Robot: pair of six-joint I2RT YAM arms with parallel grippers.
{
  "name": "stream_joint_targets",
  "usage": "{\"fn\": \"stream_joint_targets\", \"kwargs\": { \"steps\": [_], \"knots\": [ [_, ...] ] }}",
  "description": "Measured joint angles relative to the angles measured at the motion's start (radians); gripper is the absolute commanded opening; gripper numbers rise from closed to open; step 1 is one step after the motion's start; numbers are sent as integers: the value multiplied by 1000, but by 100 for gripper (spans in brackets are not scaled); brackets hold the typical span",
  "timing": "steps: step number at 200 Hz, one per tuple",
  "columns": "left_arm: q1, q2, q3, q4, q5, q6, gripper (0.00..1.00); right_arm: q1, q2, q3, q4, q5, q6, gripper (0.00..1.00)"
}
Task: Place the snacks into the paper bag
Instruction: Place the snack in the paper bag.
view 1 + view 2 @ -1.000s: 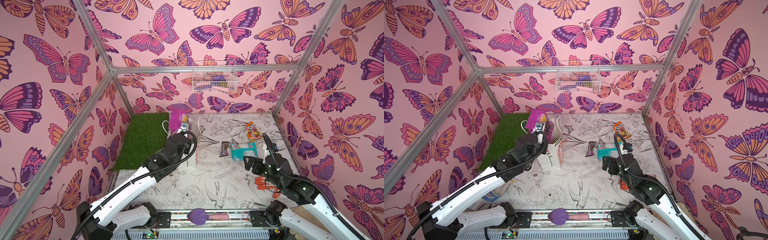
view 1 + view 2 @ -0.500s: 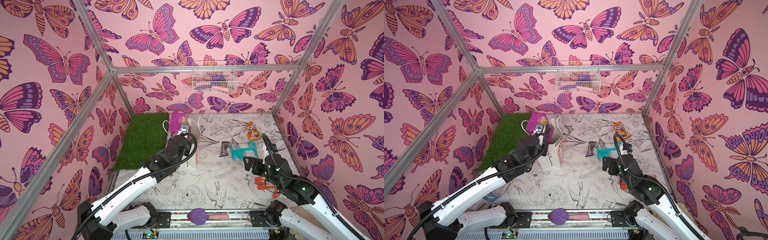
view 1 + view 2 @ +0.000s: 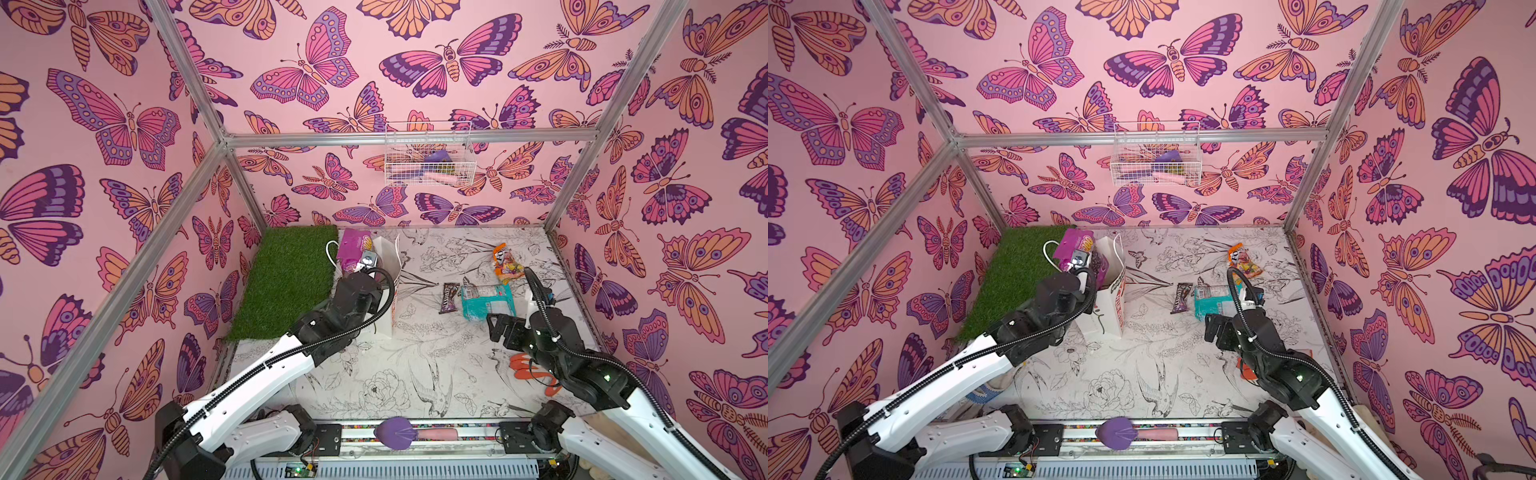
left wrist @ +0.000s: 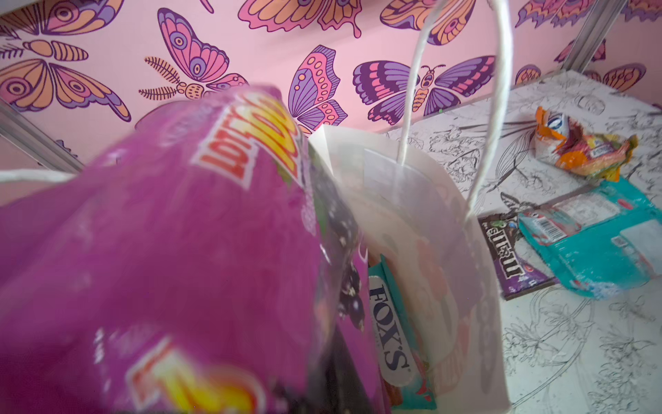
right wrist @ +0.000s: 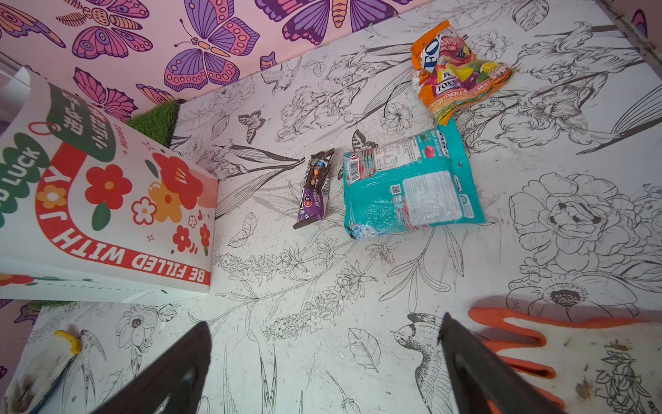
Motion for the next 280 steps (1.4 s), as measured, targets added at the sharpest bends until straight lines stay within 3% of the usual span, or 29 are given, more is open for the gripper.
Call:
{"fn": "stream_joint_targets", "kwargs": {
  "steps": [199, 280],
  "knots": [
    [-12, -108, 5, 31, 35, 0, 23, 0, 34, 0, 16, -1, 0, 100],
    [-142, -134, 5, 31, 67, 8, 27, -15, 175, 4, 14, -8, 22, 100]
  ]
}}
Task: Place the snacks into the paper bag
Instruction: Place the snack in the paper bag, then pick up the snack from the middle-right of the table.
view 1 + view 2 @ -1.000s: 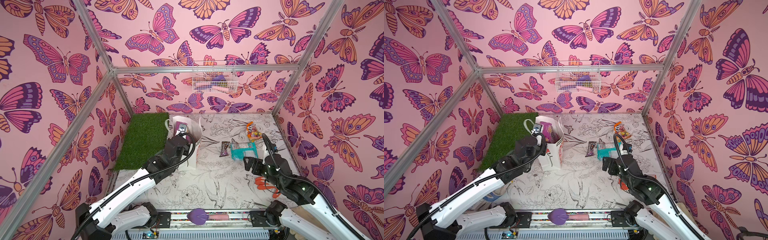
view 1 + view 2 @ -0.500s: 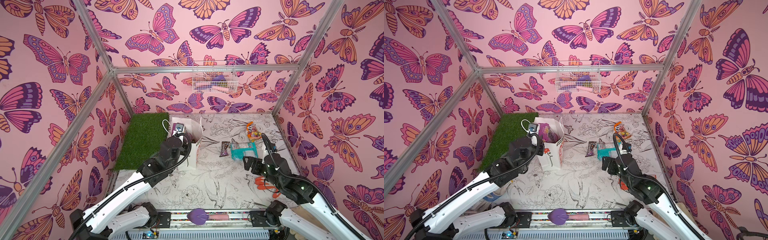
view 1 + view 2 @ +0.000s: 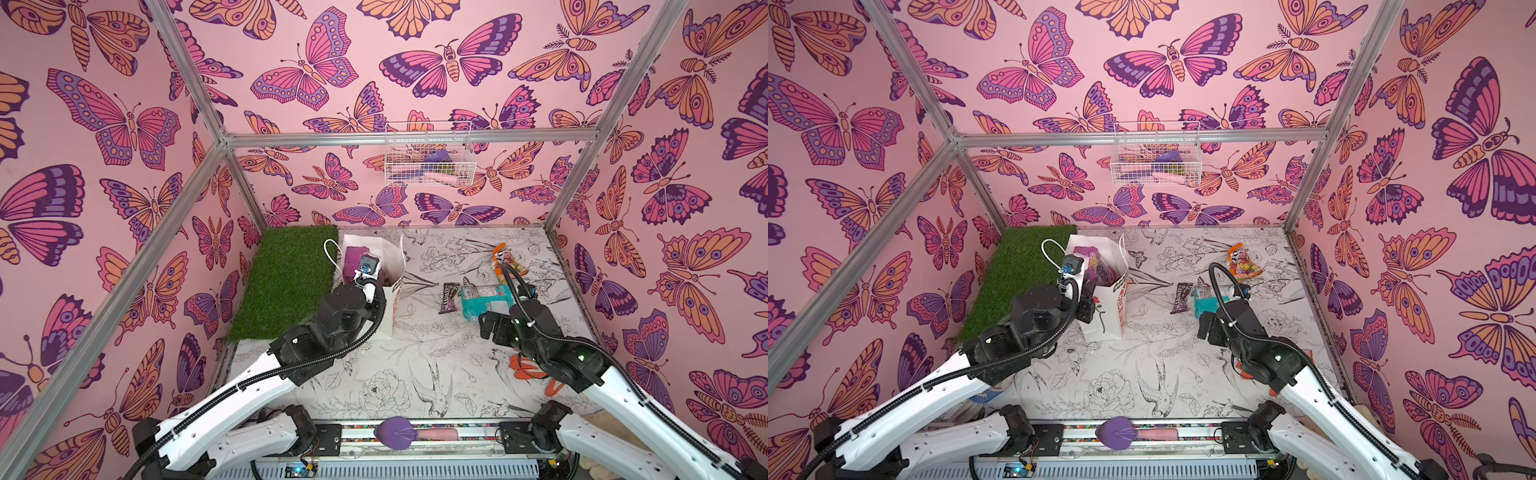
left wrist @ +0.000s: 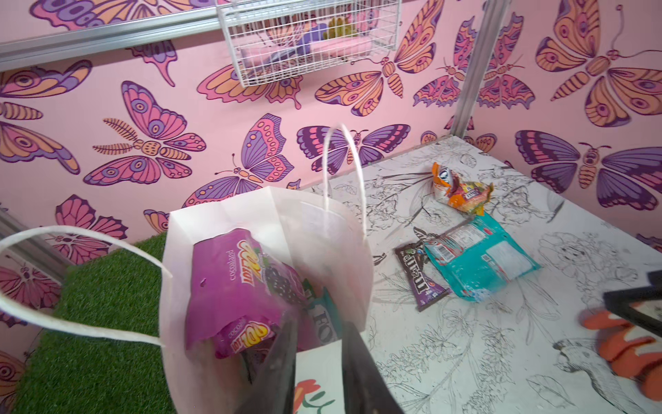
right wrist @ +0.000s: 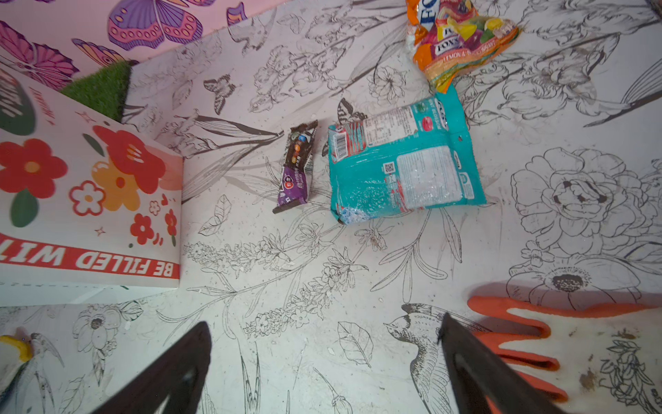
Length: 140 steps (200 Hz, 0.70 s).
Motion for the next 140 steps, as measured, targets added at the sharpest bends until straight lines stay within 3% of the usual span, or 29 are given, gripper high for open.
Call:
{"fn": "stream_joint_targets", "kwargs": {
  "steps": [58, 140],
  "knots": [
    [-79, 23, 0, 19, 20, 1, 29, -88, 155, 28, -30, -63, 42, 100],
    [-151, 80, -24, 70, 65, 0, 30, -173, 183, 16, -21, -140, 51, 100]
  ]
}}
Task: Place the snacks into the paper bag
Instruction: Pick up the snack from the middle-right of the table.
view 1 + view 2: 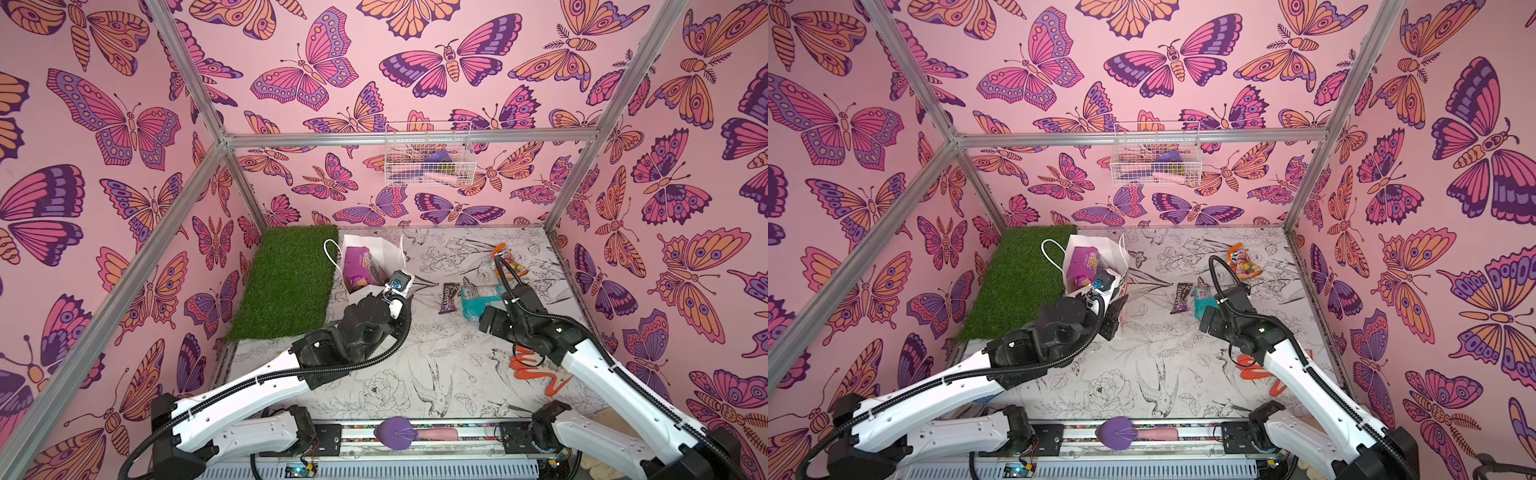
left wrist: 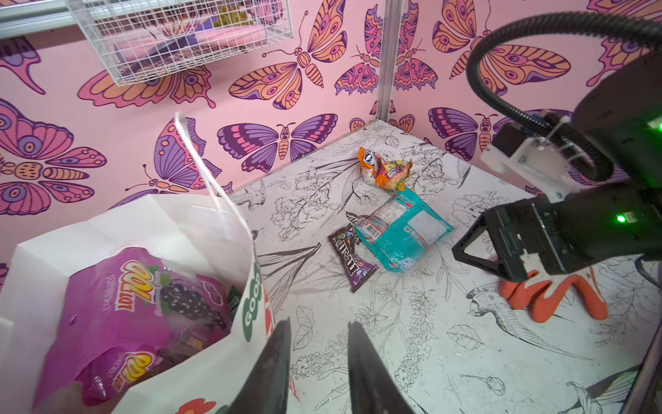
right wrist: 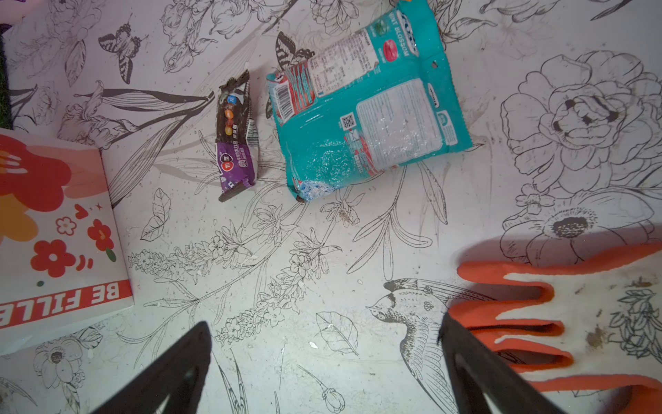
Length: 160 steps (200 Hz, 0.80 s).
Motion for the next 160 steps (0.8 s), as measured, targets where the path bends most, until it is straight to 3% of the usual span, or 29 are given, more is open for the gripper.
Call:
{"fn": "stream_joint_targets", "kwargs": {
  "steps": [160],
  "knots": [
    [-129, 168, -78, 84, 36, -129, 31, -331, 107, -87, 104, -246, -32, 100]
  ]
}}
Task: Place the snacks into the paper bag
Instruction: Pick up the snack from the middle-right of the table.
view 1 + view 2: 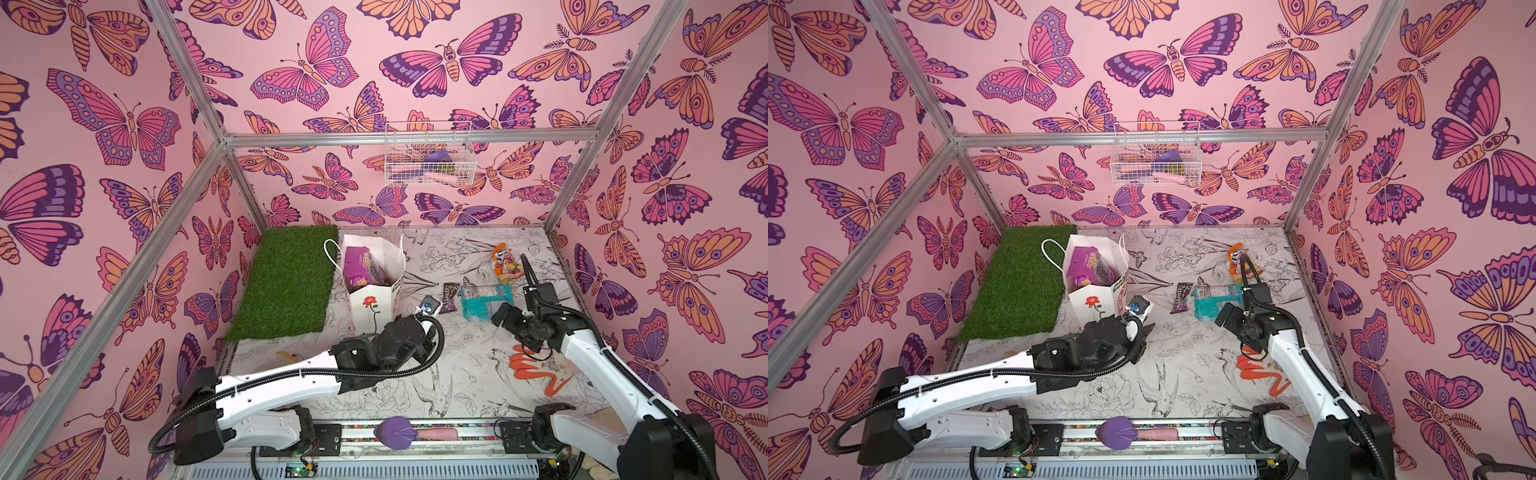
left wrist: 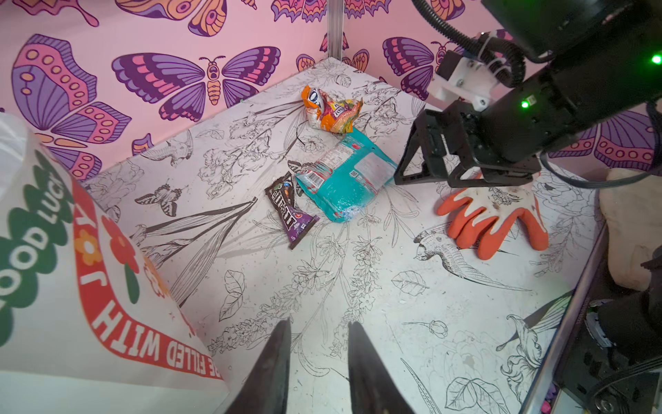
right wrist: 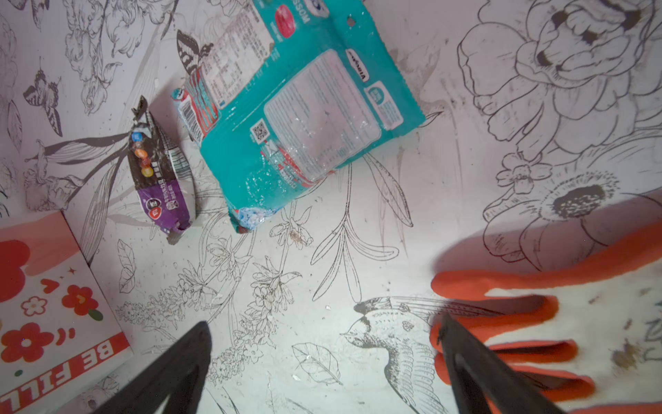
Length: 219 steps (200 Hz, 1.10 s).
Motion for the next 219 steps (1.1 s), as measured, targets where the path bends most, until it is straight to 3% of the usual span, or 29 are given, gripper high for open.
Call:
{"fn": "stream_joint_targets", "kwargs": {
  "steps": [102, 219],
  "knots": [
    [-47, 35, -57, 42, 0, -93, 34, -120, 180, -30, 170, -176, -8, 100],
    [-53, 14, -82, 47, -8, -108, 35, -278, 266, -178, 569, -370, 83, 100]
  ]
}}
